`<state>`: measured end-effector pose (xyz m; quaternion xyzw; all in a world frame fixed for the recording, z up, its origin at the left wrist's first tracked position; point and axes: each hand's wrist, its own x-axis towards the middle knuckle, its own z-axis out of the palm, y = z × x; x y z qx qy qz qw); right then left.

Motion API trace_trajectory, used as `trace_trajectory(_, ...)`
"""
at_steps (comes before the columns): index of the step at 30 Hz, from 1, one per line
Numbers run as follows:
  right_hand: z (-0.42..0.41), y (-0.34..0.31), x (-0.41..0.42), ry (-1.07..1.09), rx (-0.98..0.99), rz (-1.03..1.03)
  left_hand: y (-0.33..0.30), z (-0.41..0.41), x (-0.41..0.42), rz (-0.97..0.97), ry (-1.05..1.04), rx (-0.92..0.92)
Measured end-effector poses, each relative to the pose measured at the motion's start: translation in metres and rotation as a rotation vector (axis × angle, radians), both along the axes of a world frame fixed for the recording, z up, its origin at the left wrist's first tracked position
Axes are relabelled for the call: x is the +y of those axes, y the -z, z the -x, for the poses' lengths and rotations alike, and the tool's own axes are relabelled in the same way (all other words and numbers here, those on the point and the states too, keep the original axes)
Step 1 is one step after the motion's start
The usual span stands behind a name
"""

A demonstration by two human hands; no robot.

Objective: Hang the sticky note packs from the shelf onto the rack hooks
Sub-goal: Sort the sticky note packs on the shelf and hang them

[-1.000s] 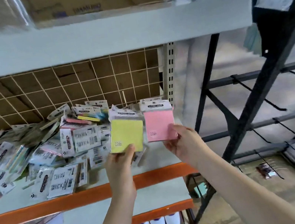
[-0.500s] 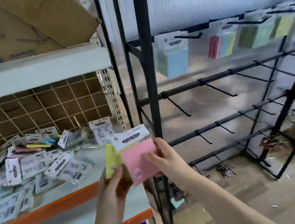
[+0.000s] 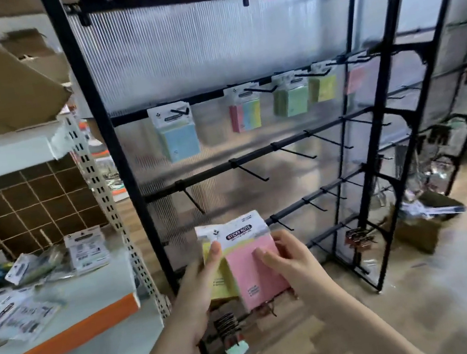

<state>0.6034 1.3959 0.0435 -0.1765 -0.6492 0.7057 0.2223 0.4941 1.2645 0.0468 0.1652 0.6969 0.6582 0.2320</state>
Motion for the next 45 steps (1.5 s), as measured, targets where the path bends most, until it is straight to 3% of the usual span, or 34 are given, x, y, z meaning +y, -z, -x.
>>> trace_trajectory(10, -0.057, -0.034, 0.108, 0.349, 0.1, 0.142, -0.035, -0.002, 0.108, -0.16, 0.074, 0.179)
trace_trajectory(14, -0.058, -0.044, 0.158, 0.485, -0.029, -0.15, -0.044, 0.007, 0.159, -0.246, 0.194, 0.298)
trace_trajectory(22, -0.021, -0.068, 0.254, 0.333, -0.088, -0.549, -0.05, 0.039, 0.28, -0.261, 0.4, 0.441)
trace_trajectory(31, 0.013, -0.093, 0.356, 0.519, -0.099, -0.668, -0.08, 0.065, 0.383, -0.329, 0.649, 0.464)
trace_trajectory(35, 0.02, -0.096, 0.388, 0.59, -0.049, -0.628, -0.085, 0.066, 0.42, -0.347, 0.699, 0.451)
trace_trajectory(39, 0.023, -0.098, 0.423, 0.659, 0.0, -0.636, -0.09, 0.069, 0.455, -0.325, 0.698, 0.458)
trace_trajectory(45, 0.033, -0.109, 0.475, 0.709, 0.142, -0.601, -0.107, 0.062, 0.517, -0.38, 0.496, 0.459)
